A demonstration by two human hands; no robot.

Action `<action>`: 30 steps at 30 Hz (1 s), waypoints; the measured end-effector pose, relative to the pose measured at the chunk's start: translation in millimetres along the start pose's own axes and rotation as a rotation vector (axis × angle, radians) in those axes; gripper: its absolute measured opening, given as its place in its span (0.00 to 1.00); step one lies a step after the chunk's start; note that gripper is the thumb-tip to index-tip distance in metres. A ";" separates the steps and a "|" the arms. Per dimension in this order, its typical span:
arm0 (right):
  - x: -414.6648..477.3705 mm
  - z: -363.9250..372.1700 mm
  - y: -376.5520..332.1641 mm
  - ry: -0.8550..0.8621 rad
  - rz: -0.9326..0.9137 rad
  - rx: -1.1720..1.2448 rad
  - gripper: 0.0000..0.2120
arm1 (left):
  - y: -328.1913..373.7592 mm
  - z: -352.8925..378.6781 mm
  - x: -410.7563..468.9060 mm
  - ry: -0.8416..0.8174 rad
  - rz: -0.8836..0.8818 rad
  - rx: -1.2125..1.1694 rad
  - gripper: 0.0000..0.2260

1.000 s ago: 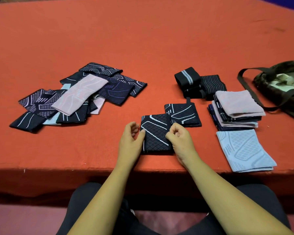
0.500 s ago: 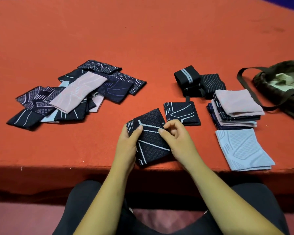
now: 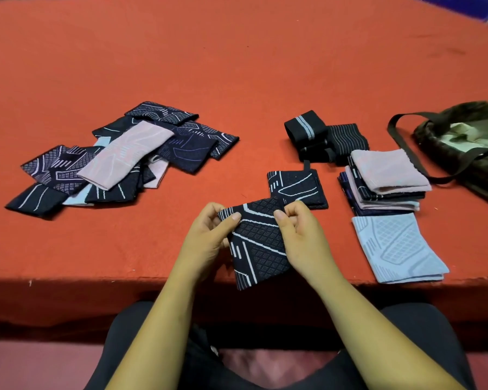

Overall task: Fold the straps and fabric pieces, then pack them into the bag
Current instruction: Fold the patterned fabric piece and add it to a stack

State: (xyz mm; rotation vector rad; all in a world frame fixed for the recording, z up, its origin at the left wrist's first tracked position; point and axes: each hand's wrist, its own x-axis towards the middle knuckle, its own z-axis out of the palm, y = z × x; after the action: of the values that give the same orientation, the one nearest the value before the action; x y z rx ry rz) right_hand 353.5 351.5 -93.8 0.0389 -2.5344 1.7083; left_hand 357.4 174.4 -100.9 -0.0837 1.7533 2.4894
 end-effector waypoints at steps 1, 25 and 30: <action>-0.2 -1.0 0.6 0.015 0.008 -0.005 0.11 | 2.2 -0.3 0.5 -0.010 -0.001 0.009 0.09; 15.4 -2.7 3.6 0.419 0.036 0.020 0.04 | -23.3 43.9 18.6 0.138 -0.074 0.330 0.16; 46.5 -21.9 12.8 0.418 -0.011 -0.120 0.04 | -30.9 51.6 38.6 0.093 0.023 0.307 0.10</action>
State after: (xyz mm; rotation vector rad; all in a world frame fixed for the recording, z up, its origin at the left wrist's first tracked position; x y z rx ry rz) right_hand 307.5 377.8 -93.5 -0.2807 -2.3079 1.3807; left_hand 322.9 235.2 -116.3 -0.1582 2.1623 2.2309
